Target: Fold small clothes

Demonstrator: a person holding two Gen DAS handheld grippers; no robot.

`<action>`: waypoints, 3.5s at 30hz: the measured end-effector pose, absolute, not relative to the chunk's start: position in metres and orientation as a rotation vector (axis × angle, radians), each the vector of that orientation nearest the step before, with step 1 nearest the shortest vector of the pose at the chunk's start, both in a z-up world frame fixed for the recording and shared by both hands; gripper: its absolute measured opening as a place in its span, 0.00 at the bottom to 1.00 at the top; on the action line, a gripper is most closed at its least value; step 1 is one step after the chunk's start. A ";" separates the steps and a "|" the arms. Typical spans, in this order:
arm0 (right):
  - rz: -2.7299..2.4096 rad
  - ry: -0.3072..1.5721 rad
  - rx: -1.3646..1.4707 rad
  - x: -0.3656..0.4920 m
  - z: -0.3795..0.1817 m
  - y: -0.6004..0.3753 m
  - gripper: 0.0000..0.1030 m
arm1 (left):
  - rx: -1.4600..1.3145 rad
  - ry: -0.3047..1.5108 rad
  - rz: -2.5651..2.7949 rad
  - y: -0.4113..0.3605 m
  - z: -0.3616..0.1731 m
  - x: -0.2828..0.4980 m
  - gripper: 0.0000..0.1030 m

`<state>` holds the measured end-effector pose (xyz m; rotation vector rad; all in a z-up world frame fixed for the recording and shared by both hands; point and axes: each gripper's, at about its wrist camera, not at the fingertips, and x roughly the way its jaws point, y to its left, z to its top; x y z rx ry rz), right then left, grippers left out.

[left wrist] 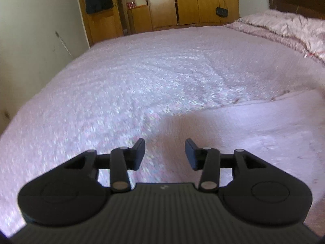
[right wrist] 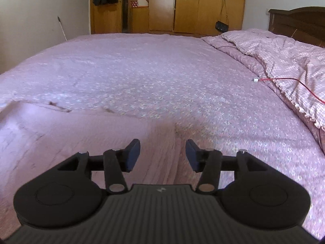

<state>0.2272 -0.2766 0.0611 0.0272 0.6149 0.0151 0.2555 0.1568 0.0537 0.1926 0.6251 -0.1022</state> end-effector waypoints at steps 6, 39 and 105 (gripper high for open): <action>0.038 0.646 0.038 0.192 0.048 -0.272 0.57 | 0.130 0.688 -0.108 0.159 0.051 0.215 0.45; 0.164 0.805 0.695 0.162 0.009 -0.330 0.78 | 0.009 0.823 0.011 0.156 0.055 0.132 0.47; 0.501 0.607 0.702 0.218 0.108 -0.200 0.29 | 0.067 0.900 0.086 0.205 0.062 0.138 0.47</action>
